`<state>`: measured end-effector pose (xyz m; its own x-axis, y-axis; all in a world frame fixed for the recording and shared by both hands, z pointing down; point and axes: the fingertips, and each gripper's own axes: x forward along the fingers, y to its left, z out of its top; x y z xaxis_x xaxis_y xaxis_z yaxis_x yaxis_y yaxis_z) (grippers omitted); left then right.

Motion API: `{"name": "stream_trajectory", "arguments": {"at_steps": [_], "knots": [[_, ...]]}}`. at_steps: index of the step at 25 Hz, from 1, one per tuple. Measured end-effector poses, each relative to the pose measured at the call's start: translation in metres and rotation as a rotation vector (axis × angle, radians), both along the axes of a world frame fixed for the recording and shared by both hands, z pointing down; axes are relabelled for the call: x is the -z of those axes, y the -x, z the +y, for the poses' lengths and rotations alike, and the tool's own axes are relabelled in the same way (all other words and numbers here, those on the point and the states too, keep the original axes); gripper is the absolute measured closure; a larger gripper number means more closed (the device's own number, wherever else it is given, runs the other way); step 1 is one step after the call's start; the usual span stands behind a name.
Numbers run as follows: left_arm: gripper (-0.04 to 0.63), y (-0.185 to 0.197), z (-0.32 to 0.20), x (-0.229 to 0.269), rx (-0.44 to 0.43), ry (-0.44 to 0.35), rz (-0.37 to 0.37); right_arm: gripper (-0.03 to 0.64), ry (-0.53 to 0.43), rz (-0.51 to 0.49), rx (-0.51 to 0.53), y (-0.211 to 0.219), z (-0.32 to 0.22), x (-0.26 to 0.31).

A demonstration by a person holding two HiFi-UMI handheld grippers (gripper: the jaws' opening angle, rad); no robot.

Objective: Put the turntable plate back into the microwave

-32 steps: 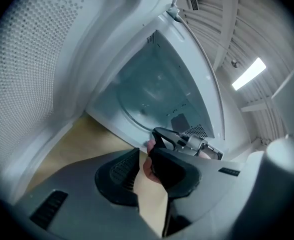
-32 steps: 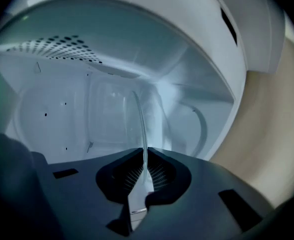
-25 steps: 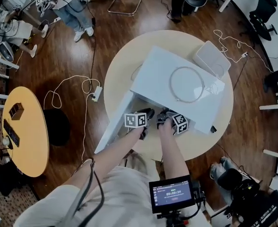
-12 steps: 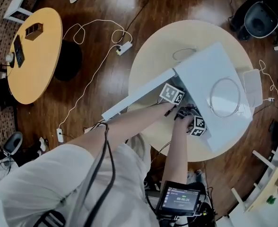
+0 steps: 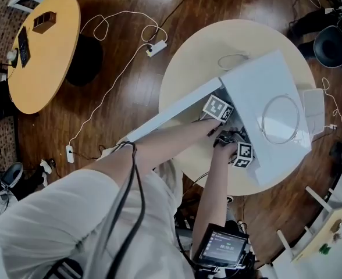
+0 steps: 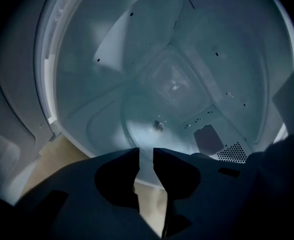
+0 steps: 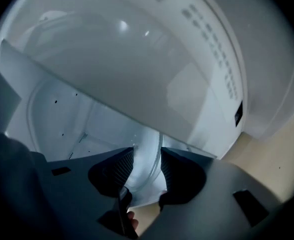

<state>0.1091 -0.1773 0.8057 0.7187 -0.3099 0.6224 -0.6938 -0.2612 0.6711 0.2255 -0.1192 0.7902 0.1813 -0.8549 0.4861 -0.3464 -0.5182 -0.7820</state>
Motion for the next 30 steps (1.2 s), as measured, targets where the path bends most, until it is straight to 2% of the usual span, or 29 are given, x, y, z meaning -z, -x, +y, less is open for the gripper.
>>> {"name": "stream_trajectory", "arguments": {"at_steps": [4,7,10,17,23,30], "knots": [[0.522,-0.025,-0.004,0.018,-0.073,-0.091,0.051,0.469,-0.029,-0.024,0.010,0.000,0.005,0.008],[0.522,-0.030,0.005,0.011,-0.131,-0.099,0.013,0.469,-0.040,-0.017,0.036,0.003,0.002,0.014],[0.522,-0.016,0.015,0.003,-0.127,-0.089,-0.013,0.469,-0.034,0.008,0.080,0.012,0.002,0.019],[0.522,0.006,0.045,0.027,-0.089,-0.076,0.069,0.469,-0.026,0.093,0.178,0.035,0.019,0.034],[0.522,0.026,0.087,0.068,-0.087,-0.071,0.169,0.469,-0.067,0.161,0.300,0.057,0.057,0.071],[0.522,0.045,0.108,0.123,-0.136,-0.158,0.265,0.469,-0.088,0.380,0.461,0.082,0.090,0.123]]}}
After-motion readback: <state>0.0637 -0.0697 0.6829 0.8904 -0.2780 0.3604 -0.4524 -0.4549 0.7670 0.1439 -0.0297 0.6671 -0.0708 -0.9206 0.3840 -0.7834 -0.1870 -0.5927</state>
